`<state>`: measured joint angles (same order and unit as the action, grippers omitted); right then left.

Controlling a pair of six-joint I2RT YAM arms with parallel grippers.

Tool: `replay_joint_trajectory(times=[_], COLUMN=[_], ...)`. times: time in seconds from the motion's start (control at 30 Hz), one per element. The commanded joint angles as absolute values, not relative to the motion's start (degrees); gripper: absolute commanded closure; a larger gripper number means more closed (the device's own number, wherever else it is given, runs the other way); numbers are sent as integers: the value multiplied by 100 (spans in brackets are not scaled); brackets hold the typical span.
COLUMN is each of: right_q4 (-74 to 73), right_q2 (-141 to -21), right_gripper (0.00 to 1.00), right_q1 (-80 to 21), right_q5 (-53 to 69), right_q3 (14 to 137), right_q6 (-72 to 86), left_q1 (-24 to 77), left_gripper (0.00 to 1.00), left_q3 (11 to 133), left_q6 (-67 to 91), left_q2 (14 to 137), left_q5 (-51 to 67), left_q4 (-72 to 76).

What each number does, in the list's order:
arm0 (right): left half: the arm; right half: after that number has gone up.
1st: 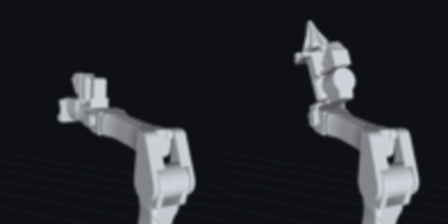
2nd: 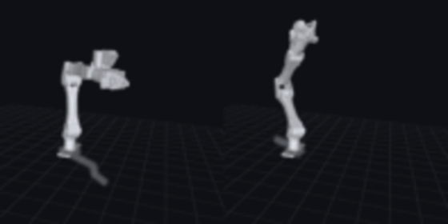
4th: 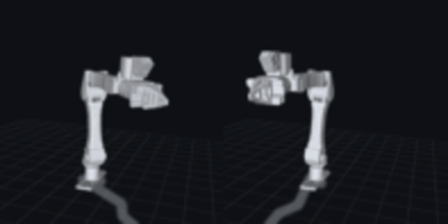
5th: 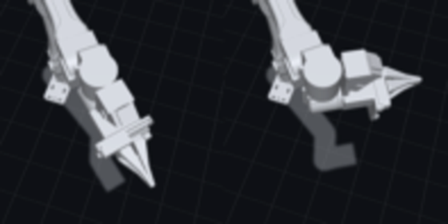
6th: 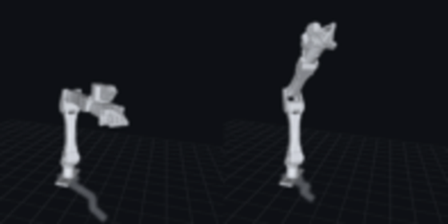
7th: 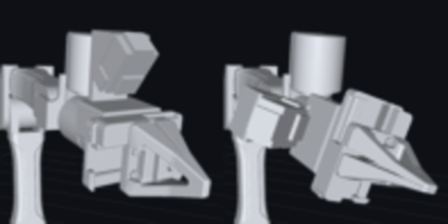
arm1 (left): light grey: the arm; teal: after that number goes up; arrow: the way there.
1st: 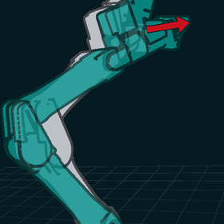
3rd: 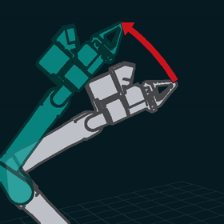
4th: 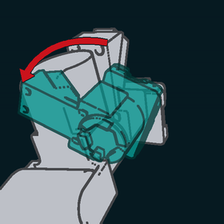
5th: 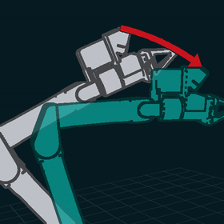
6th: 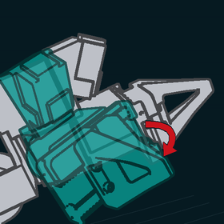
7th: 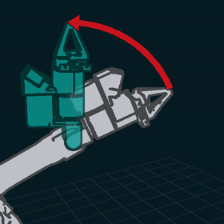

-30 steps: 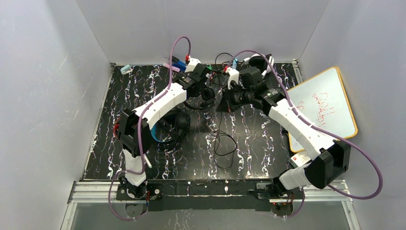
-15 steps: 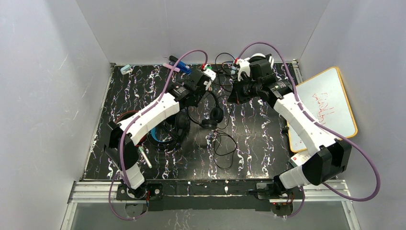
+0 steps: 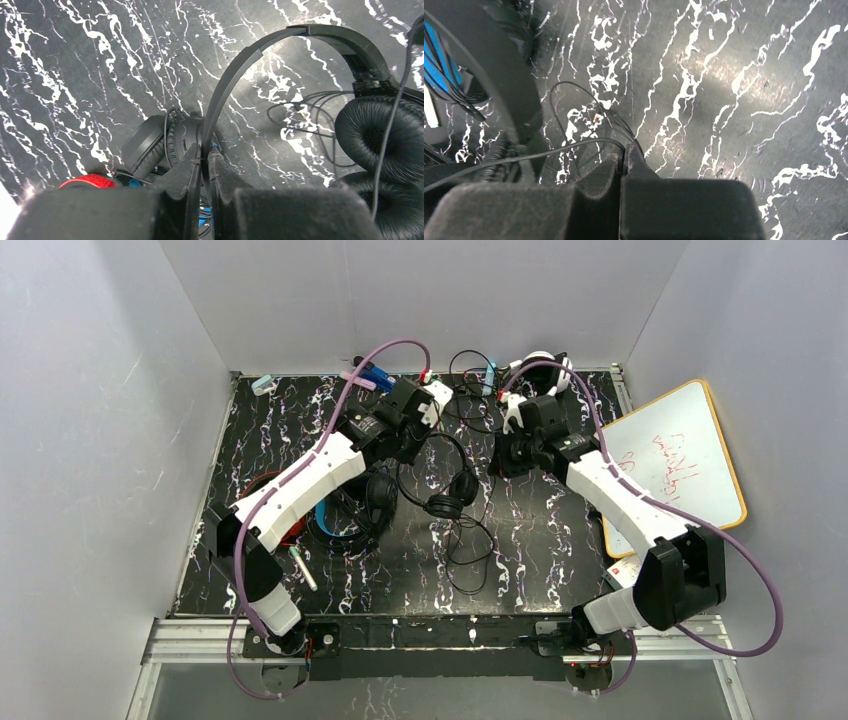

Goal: Wrap the headphones
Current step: Wrap the headphones cable around the headphones.

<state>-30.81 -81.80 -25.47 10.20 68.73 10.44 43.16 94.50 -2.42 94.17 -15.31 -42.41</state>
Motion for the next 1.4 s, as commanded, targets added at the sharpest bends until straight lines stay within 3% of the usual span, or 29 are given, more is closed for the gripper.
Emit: replay_joint_trajectory(times=[0.0,0.1,0.37,0.57,0.83,1.37], right_q4=[-1882,-1332,1124,2678,4440,5247], right_q2=[-7673,-7473,-6759,-6553,-6346,-7120], right_gripper=[95,93,74,70,45,58], right_q1=[-2483,-2454,-2409,-2414,-2409,-2411], right_q5=[708,595,1363,1444,1604,1614], right_q3=[6267,5805,4320,3520,2580,2355], right_q6=[1381,1570,1874,2065,2052,2332], left_q1=[4307,4307,4300,4295,4153,3932], left_gripper=[100,100,100,100,100,100], left_q3=[9996,10166,10914,10891,10920,11553], left_q6=[256,652,1887,2674,3730,4303], left_q2=[9127,9076,9242,9133,9066,9148], left_q5=[-1004,-878,-185,-162,399,488], left_q4=[-4615,-4617,-4892,-4572,-4145,-4140])
